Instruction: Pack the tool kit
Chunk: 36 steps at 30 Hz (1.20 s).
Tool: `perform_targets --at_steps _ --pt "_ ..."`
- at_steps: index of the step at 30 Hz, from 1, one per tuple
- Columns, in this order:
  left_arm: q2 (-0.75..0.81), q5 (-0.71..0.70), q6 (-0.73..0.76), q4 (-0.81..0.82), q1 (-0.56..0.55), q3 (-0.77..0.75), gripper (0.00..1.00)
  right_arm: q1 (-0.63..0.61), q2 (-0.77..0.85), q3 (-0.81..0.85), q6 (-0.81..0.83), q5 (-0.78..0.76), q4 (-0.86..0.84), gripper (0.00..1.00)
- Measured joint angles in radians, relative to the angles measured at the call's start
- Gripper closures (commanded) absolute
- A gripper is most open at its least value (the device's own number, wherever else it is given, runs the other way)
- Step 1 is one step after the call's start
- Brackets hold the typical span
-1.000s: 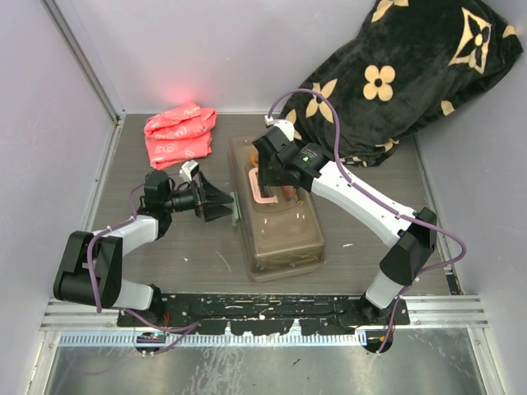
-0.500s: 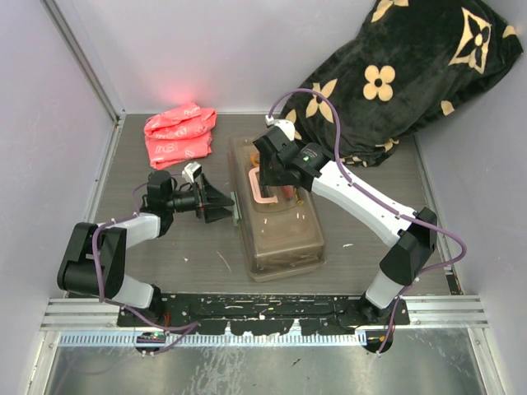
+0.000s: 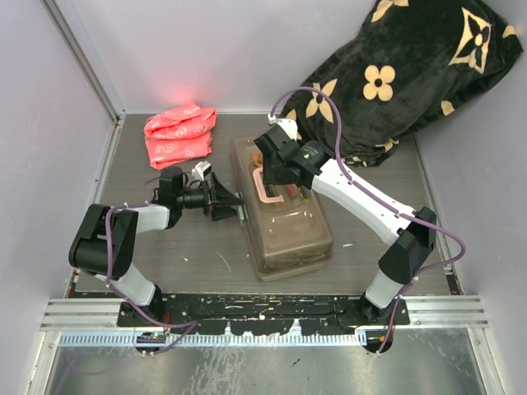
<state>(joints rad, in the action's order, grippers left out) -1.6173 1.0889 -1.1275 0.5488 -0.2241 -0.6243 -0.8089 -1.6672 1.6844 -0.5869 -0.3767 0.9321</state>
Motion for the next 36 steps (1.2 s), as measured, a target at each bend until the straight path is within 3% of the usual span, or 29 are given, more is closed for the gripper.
perform_targets --at_steps 4,8,12,15,16,18,25,36 --pt "0.014 -0.011 0.082 -0.093 0.011 -0.048 0.27 0.000 0.000 0.000 0.000 -0.003 0.000 0.51" --pt "0.081 -0.065 0.295 -0.380 0.019 -0.185 0.25 -0.002 0.000 0.001 0.002 0.002 -0.011 0.42" --pt "0.156 -0.126 0.529 -0.654 0.018 -0.360 0.16 0.001 -0.002 0.012 0.018 0.008 -0.008 0.29" --pt "0.182 -0.159 0.647 -0.793 0.018 -0.436 0.00 0.017 -0.010 0.031 0.037 0.011 0.003 0.18" --pt "0.186 -0.169 0.676 -0.828 0.018 -0.452 0.02 0.025 -0.012 0.035 0.044 0.015 0.003 0.08" --pt "0.193 -0.194 0.731 -0.909 0.018 -0.474 0.02 0.038 -0.013 0.045 0.054 0.023 0.004 0.02" --pt "0.248 -0.279 0.880 -1.140 0.018 -0.528 0.02 0.093 0.011 0.057 0.077 0.046 -0.005 0.00" --pt "0.379 -0.311 0.992 -1.312 -0.021 -0.590 0.02 0.132 0.129 0.054 0.103 0.167 0.059 0.00"
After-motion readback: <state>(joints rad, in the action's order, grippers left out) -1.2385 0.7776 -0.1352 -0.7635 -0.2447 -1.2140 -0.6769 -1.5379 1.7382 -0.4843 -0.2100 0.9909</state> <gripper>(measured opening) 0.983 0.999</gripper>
